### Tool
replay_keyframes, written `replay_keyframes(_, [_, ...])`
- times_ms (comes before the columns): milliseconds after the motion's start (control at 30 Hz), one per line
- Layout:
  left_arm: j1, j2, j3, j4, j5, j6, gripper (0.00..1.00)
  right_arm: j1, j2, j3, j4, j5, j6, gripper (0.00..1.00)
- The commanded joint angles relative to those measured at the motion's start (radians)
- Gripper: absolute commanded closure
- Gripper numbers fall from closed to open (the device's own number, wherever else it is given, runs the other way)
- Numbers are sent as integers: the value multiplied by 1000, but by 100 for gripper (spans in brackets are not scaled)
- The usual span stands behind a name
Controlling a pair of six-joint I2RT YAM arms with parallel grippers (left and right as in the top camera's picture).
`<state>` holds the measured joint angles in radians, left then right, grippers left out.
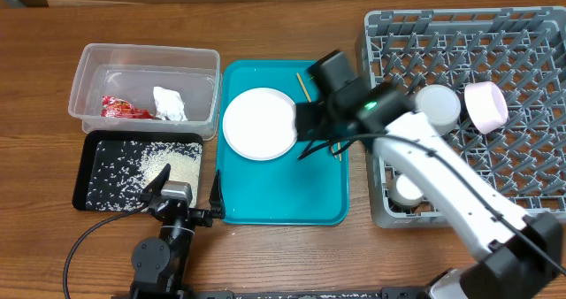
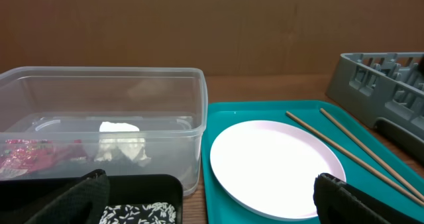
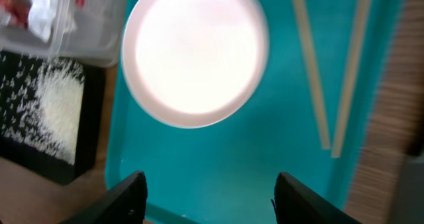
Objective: Sort waste into correct bins and load items into the dishwasher
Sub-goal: 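Reach the right gripper to the white plate edge and grasp it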
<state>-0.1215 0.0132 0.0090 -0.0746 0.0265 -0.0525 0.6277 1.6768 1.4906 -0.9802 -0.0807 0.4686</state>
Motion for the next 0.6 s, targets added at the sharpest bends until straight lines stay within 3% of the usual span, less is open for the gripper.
replay_keyframes(0, [7, -9, -5, 0, 0, -7, 0, 56, 77, -62, 64, 8, 111, 36])
replay_keyframes(133, [7, -9, -5, 0, 0, -7, 0, 56, 173, -82, 136, 207, 225, 33])
replay_keyframes(333, [7, -9, -5, 0, 0, -7, 0, 25, 294, -82, 250, 191, 225, 44])
replay_keyframes(500, [7, -9, -5, 0, 0, -7, 0, 20, 362, -82, 295, 140, 224, 65])
replay_keyframes(567, [7, -9, -5, 0, 0, -7, 0, 20, 370, -82, 288, 122, 225, 85])
